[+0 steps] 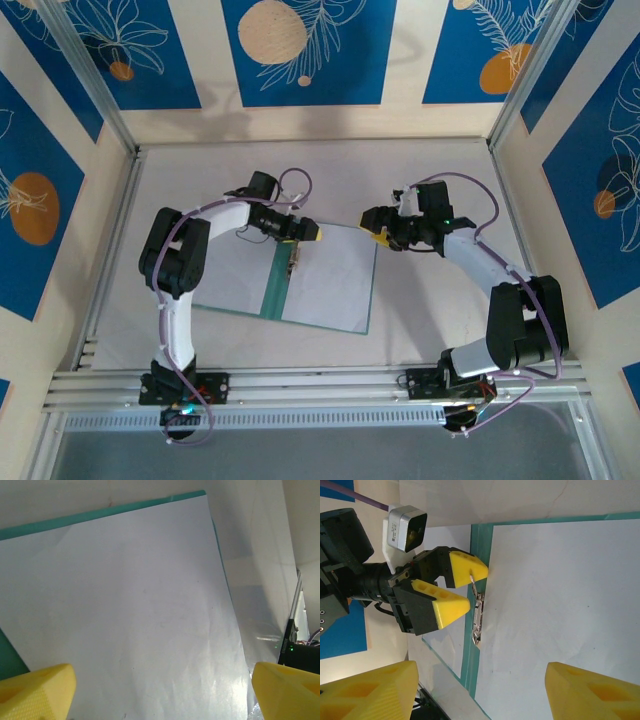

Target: Put the files into the folder

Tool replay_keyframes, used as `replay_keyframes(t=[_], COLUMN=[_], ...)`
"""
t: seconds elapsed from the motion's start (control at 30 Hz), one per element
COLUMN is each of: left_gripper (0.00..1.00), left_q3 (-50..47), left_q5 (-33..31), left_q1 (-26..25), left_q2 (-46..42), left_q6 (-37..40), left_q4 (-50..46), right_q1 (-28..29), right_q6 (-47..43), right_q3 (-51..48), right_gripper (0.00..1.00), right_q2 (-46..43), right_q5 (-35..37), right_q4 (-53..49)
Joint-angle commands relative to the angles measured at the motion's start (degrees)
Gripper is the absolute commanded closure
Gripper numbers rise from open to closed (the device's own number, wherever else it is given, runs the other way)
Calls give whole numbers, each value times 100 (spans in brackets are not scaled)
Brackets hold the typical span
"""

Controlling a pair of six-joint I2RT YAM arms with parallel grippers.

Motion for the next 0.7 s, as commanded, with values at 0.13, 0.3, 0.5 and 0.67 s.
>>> replay_keyframes(t=[0.13, 0.3, 0.5, 0.67], left_gripper=[9, 10, 10, 12], left_q3=[-206, -455, -897, -1530], left_q5=[434, 536, 568, 316], left_q1=[-31, -33, -63, -166], left_q2=[-258, -470, -883, -1408], left_q6=[-61, -209, -602, -997], left_q4=[239, 452, 943, 1323], right_q1=[-61, -88, -103, -101], right_q6=[-105, -105, -69, -40], right_q3=[-156, -175, -173, -217], right_gripper=[31, 31, 31, 31], right_q2=[33, 25, 43, 15], right_q5=[-165, -191, -215, -218], right_q4=[-25, -32, -13, -12])
